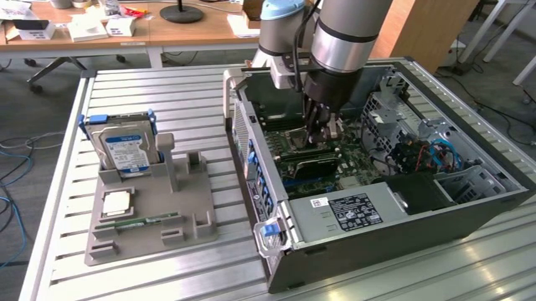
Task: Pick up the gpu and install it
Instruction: 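Press down on the gpu until it lock into place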
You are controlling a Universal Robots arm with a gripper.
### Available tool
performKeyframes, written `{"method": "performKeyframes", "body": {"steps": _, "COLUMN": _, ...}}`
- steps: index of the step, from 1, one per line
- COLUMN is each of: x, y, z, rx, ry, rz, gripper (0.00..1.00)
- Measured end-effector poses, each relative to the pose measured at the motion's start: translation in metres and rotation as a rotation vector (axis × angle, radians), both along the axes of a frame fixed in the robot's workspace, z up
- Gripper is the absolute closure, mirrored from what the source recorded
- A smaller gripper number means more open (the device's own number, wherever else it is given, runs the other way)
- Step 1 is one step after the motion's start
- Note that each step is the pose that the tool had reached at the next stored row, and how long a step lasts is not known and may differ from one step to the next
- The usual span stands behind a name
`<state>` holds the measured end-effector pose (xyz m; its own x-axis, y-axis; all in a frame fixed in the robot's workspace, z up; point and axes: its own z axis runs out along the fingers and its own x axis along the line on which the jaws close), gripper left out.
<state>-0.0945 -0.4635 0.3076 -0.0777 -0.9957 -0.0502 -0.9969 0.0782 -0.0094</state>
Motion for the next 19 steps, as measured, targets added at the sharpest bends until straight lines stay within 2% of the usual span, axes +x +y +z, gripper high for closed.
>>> {"method": "performKeyframes", "body": {"steps": 11, "x": 0.0, "y": 0.0011, "z": -0.0088, "rx": -0.0001, "ry": 0.0, "rz": 0.0, "gripper": 0.89}}
{"method": "performKeyframes", "body": {"steps": 17, "x": 0.0, "y": 0.0013, "z": -0.009, "rx": 0.0002, "ry": -0.0002, "rz": 0.0, "gripper": 0.89}}
{"method": "performKeyframes", "body": {"steps": 19, "x": -0.0001, "y": 0.0031, "z": -0.0092, "rx": 0.0004, "ry": -0.0003, "rz": 0.0, "gripper": 0.89}}
